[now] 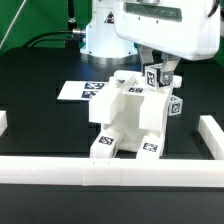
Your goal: Assemble chair
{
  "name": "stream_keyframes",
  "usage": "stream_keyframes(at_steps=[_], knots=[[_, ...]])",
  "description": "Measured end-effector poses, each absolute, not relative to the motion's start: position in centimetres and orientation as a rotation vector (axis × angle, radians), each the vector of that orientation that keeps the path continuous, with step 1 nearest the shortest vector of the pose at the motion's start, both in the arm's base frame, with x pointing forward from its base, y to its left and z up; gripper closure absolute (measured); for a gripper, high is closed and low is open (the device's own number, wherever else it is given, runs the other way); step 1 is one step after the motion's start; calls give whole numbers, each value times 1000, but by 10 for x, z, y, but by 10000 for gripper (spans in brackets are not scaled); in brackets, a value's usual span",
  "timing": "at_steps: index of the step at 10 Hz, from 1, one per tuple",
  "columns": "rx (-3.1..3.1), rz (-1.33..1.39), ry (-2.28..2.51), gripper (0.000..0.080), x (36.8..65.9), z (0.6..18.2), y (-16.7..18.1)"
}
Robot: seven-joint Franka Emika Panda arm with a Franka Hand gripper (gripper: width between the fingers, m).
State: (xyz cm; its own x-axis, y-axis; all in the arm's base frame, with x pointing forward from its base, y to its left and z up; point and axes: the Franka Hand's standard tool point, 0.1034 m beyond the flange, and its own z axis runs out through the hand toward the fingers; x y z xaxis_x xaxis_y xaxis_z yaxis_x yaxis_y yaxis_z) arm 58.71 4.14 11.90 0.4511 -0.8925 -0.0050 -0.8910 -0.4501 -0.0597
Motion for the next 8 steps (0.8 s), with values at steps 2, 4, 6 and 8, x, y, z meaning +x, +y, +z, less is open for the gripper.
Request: stream_keyframes(at_steps=[2,4,6,8], knots=[[-2670,-46,1550,299,588,120,41],[-2755,-51,1400,160,588,119,41],[-2870,-57,1155,151,588,119,41],[-2979,-74,841,151,591,121,41]])
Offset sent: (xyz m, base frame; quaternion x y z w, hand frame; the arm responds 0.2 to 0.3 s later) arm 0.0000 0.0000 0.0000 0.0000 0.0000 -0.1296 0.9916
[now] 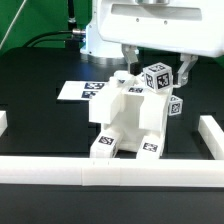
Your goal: Assemble chair
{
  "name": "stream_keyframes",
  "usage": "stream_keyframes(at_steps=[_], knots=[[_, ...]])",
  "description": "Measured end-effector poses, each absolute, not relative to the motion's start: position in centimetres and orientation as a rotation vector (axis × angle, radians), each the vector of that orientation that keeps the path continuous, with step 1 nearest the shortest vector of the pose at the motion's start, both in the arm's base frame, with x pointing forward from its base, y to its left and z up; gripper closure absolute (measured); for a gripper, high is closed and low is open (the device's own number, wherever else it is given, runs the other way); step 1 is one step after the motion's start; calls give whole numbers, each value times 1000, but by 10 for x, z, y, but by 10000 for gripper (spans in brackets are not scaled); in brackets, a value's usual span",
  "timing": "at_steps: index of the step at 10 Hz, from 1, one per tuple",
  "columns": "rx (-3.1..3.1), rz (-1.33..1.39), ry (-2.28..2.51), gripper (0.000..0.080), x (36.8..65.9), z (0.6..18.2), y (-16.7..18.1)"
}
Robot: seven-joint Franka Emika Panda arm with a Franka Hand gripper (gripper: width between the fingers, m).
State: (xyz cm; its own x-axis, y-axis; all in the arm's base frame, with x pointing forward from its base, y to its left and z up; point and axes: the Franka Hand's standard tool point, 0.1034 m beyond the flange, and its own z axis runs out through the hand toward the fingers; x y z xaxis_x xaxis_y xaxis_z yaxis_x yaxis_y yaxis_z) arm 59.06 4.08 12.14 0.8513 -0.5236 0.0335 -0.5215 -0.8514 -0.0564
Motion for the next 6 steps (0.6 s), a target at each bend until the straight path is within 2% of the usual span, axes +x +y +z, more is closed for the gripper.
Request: stream_keyframes(at_steps=[6], knots=[[-3077,-38,327,151,585,122,39]])
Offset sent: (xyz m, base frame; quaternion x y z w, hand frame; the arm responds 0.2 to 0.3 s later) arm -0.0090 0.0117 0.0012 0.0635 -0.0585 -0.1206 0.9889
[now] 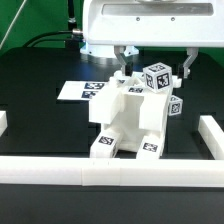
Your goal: Assemble chair
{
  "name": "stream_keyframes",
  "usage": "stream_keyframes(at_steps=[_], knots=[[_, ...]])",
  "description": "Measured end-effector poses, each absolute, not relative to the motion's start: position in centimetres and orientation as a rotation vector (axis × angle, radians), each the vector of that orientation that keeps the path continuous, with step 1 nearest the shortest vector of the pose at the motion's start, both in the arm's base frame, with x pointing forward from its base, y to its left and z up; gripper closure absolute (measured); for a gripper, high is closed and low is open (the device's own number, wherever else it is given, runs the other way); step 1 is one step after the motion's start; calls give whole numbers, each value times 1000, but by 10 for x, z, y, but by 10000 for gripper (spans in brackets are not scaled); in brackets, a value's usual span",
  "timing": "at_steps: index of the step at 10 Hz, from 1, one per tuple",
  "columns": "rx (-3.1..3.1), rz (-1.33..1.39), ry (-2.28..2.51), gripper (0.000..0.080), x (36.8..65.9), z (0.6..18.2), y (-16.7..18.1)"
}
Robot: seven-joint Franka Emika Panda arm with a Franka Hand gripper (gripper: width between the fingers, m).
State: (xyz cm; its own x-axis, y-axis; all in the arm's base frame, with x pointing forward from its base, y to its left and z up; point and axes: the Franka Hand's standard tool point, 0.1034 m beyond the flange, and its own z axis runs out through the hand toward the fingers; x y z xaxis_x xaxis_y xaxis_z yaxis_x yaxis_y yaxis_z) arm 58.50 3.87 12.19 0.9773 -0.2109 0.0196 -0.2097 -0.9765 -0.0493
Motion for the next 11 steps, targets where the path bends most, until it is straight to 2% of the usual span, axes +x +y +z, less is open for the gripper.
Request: stream_keyframes(at_steps=[10,11], knots=[[-3103,-40,-495,151,586,123,44],[-3104,-41,-492,273,587,124,43]])
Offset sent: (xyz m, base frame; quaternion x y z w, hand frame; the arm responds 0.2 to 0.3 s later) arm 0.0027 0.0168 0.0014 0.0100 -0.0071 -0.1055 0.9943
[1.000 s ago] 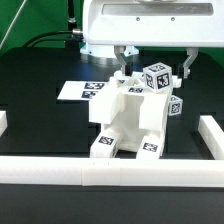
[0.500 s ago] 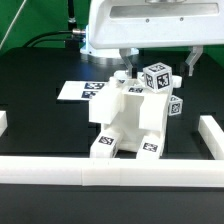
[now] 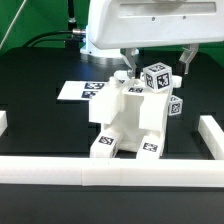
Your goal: Assemble chair
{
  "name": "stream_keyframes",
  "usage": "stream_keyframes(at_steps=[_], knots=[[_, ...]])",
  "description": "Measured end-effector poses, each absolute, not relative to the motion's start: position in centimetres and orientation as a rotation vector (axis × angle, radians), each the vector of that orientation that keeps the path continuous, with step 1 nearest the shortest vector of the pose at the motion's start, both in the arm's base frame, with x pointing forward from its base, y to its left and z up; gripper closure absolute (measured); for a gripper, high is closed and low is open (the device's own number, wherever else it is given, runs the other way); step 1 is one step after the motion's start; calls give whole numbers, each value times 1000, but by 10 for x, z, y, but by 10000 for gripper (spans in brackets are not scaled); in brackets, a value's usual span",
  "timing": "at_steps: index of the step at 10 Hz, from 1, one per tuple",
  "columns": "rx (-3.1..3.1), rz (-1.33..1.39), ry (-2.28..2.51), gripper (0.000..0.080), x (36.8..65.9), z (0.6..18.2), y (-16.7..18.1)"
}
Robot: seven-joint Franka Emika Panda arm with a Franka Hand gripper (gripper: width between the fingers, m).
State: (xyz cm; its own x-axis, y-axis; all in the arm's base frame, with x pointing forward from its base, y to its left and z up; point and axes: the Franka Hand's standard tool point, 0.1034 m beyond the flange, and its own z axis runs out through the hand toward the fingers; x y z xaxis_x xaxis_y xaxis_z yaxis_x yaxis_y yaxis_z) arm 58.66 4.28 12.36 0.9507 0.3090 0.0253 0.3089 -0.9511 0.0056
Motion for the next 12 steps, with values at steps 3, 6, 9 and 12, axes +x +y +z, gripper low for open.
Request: stream_keyframes(at_steps=[3,6,9,12], knots=[[3103,42,482,514,587,124,43],[3119,42,380,514,587,124,44],[3139,71,-2,514,588,123,44],[3122,92,-285,513,589,124,44]])
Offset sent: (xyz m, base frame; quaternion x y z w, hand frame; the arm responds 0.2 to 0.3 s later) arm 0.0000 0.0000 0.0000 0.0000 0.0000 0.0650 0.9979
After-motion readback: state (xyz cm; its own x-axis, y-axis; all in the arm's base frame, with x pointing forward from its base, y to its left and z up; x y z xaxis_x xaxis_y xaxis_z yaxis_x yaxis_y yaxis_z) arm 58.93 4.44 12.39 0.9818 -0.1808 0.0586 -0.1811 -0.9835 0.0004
